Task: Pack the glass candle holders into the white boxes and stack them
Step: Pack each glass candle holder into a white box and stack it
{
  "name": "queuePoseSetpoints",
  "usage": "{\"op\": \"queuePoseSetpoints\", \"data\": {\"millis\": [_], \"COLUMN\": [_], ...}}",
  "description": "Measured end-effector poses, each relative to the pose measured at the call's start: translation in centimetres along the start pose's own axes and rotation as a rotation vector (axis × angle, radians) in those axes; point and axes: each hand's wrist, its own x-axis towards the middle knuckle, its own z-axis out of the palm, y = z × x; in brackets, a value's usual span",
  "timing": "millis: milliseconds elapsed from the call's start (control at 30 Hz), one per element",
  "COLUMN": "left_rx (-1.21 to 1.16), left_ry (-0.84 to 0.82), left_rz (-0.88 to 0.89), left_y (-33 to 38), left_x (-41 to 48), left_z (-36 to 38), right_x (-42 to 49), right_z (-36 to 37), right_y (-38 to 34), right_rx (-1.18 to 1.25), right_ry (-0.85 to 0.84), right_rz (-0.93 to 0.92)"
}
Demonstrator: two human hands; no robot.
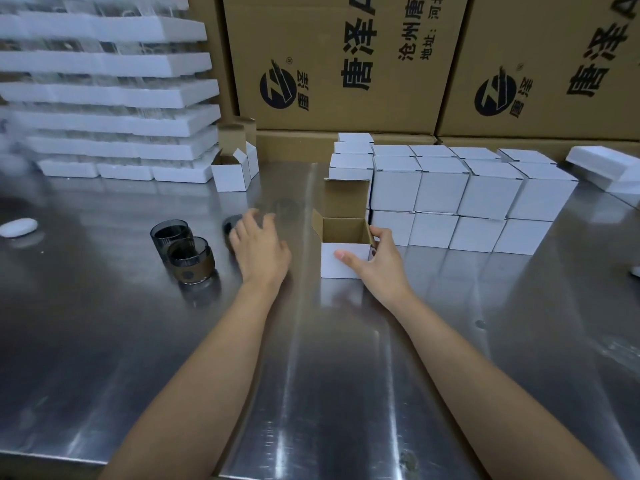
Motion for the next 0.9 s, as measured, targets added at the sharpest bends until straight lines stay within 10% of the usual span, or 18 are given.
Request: {"op": "queuePoseSetpoints", "data": {"millis": [400, 633, 900], "left_rx": [-0.805, -0.876, -0.718], "left_ry": [-0.086, -0.447, -0.346], "left_rz": [0.263, -0.055, -0.072], "left_y": [1.3, 0.8, 0.6], "left_x": [-0.6, -0.3, -0.2], "left_z": [0.9, 0.5, 1.8], "right_x": [-0.1, -0.2, -0.2], "right_z": [0.1, 0.0, 0.1], "right_y": [0.0, -0.3, -0.2], "right_rx": [-0.015, -0.028, -0.03], "right_ry": [0.008, -0.004, 0.002], "right_rz": [-0.011, -0.009, -0.001]}}
